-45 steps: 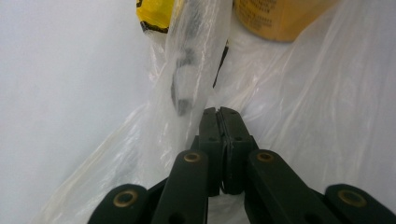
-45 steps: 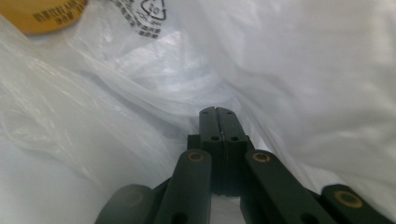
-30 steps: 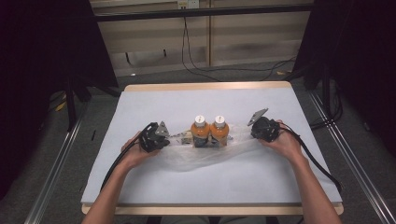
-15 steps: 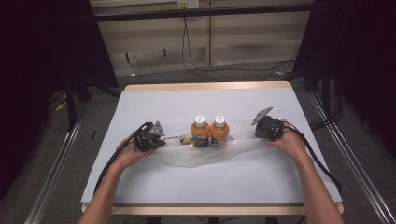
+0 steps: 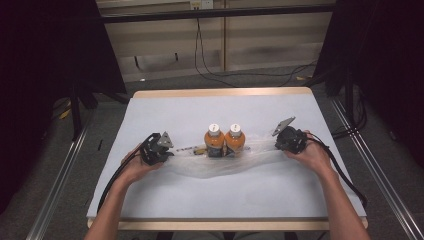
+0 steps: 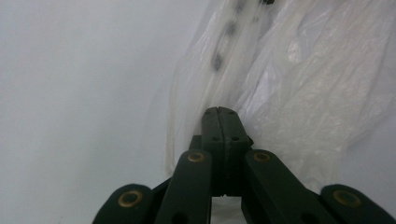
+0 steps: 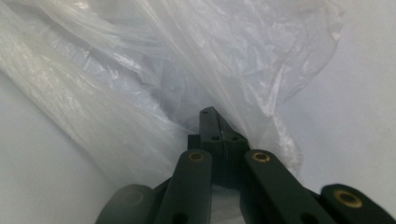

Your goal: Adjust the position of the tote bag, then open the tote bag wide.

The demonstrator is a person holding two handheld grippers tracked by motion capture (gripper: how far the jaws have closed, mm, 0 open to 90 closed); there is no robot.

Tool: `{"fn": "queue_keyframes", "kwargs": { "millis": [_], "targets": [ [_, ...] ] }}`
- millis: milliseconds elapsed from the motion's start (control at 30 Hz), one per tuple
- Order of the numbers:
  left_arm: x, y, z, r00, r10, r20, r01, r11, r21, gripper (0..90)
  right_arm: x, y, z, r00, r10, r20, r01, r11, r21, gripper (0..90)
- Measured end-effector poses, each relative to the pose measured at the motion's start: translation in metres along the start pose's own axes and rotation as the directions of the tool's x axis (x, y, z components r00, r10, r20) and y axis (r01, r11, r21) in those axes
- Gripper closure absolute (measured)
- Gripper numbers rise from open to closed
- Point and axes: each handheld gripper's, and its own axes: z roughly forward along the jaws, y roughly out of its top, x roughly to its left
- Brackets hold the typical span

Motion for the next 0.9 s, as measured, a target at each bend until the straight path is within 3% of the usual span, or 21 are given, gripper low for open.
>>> {"fn": "queue_keyframes", "kwargs": {
  "millis": [33, 67, 167, 267, 367, 400, 433, 567, 600, 633, 667, 700, 800, 867, 900],
  "targets": [
    [-0.002, 0.000, 0.000, 0.9999, 0.009, -0.013, -0.009, 1.0000, 0.002, 90.0, 0.001, 0.000, 0.000, 1.0000, 0.007, 0.004, -0.007, 1.000, 0.003, 90.0],
    [-0.003, -0.001, -0.001, 0.9998, -0.016, -0.009, 0.016, 0.9998, -0.012, 90.0, 0.002, 0.000, -0.001, 0.9999, 0.010, 0.013, -0.010, 1.000, 0.003, 90.0],
    [0.002, -0.008, -0.002, 0.9962, -0.074, 0.046, 0.077, 0.9947, -0.068, 90.0, 0.000, -0.003, -0.001, 0.9992, 0.034, -0.021, -0.035, 0.999, -0.036, 90.0],
    [0.003, -0.009, -0.001, 0.9925, -0.100, 0.071, 0.107, 0.9886, -0.106, 90.0, -0.003, -0.006, -0.003, 0.9965, 0.070, -0.045, -0.073, 0.994, -0.076, 90.0],
    [0.006, -0.008, -0.009, 0.9863, -0.120, 0.114, 0.140, 0.9710, -0.193, 90.0, -0.006, -0.006, -0.011, 0.9891, 0.108, -0.100, -0.125, 0.976, -0.177, 90.0],
    [0.006, -0.008, -0.009, 0.9863, -0.120, 0.114, 0.140, 0.9710, -0.193, 90.0, -0.006, -0.006, -0.011, 0.9891, 0.108, -0.100, -0.125, 0.976, -0.177, 90.0],
    [0.005, -0.006, -0.014, 0.9836, -0.131, 0.125, 0.158, 0.9560, -0.247, 90.0, -0.007, -0.006, -0.015, 0.9845, 0.121, -0.127, -0.148, 0.963, -0.226, 90.0],
    [0.004, -0.004, -0.024, 0.9811, -0.134, 0.140, 0.170, 0.9427, -0.287, 89.6, -0.007, -0.006, -0.020, 0.9779, 0.137, -0.158, -0.176, 0.946, -0.272, 90.0],
    [0.004, -0.004, -0.024, 0.9811, -0.134, 0.140, 0.170, 0.9427, -0.287, 89.5, -0.006, -0.005, -0.020, 0.9755, 0.136, -0.173, -0.181, 0.942, -0.284, 90.0],
    [0.001, -0.003, -0.028, 0.9788, -0.143, 0.147, 0.183, 0.9319, -0.313, 89.3, -0.004, -0.005, -0.022, 0.9752, 0.145, -0.167, -0.188, 0.941, -0.281, 90.0],
    [0.000, -0.002, -0.031, 0.9795, -0.138, 0.147, 0.179, 0.9299, -0.321, 89.1, -0.004, -0.004, -0.023, 0.9741, 0.133, -0.183, -0.184, 0.937, -0.297, 90.0],
    [-0.002, -0.001, -0.033, 0.9781, -0.141, 0.153, 0.186, 0.9219, -0.340, 88.8, -0.003, -0.004, -0.024, 0.9747, 0.129, -0.182, -0.181, 0.936, -0.303, 90.0],
    [-0.005, 0.001, -0.039, 0.9799, -0.136, 0.146, 0.181, 0.9153, -0.360, 87.2, 0.002, -0.002, -0.029, 0.9736, 0.123, -0.193, -0.179, 0.932, -0.314, 90.0],
    [-0.010, 0.006, -0.047, 0.9791, -0.132, 0.154, 0.184, 0.8979, -0.400, 87.1, 0.003, -0.001, -0.031, 0.9743, 0.112, -0.196, -0.172, 0.930, -0.324, 90.0],
    [-0.012, 0.008, -0.049, 0.9781, -0.127, 0.165, 0.185, 0.8930, -0.410, 87.4, 0.005, 0.001, -0.034, 0.9745, 0.108, -0.197, -0.170, 0.928, -0.332, 90.0]
  ]
}}
